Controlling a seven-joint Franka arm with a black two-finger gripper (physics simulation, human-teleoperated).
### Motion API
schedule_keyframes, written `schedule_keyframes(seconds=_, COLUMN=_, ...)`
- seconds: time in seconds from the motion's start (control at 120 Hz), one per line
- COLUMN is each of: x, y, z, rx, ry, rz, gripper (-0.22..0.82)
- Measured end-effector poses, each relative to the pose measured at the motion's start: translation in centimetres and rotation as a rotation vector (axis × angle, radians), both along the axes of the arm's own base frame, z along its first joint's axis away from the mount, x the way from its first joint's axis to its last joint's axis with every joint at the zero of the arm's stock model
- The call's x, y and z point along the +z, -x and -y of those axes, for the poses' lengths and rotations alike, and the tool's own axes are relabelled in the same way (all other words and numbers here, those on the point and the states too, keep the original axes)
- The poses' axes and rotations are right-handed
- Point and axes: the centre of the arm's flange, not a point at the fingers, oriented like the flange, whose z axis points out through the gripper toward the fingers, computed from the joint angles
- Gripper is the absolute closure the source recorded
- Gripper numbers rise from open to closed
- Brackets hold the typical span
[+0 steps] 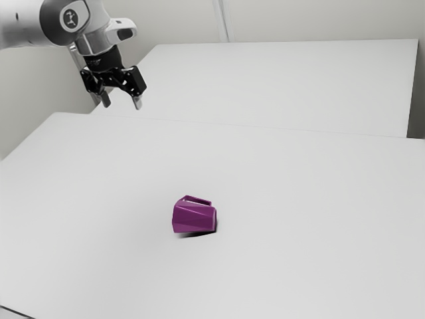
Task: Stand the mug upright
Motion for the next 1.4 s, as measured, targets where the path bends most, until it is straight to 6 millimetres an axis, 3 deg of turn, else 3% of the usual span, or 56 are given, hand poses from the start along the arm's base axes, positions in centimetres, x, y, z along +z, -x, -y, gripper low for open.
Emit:
schedule_keyframes(seconds=0.267, x=0.1, y=0.7, z=0.1, rx=-0.002, ry=-0.004, rz=-0.006, gripper=0.0)
schedule_keyframes(seconds=0.433, x=-1.5, y=1.5, z=0.7, rx=-0.009, ry=-0.005, rz=-0.031, gripper=0.0)
schedule_keyframes(seconds=0.575, x=-5.2, y=2.4, z=1.3, rx=-0.016, ry=0.002, rz=-0.071, gripper=0.0)
schedule_keyframes(seconds=0.783, x=-11.1, y=2.6, z=0.3, rx=0.011, ry=0.022, rz=-0.093, gripper=0.0)
schedule_keyframes(seconds=1.2, x=-19.3, y=5.0, z=0.4, rx=0.08, ry=0.133, rz=-0.114, gripper=0.0)
schedule_keyframes(seconds=1.317, x=-22.2, y=5.5, z=-0.1, rx=0.101, ry=0.212, rz=-0.119, gripper=0.0)
schedule_keyframes(seconds=1.4, x=-23.2, y=5.5, z=-0.3, rx=0.096, ry=0.279, rz=-0.1, gripper=0.0)
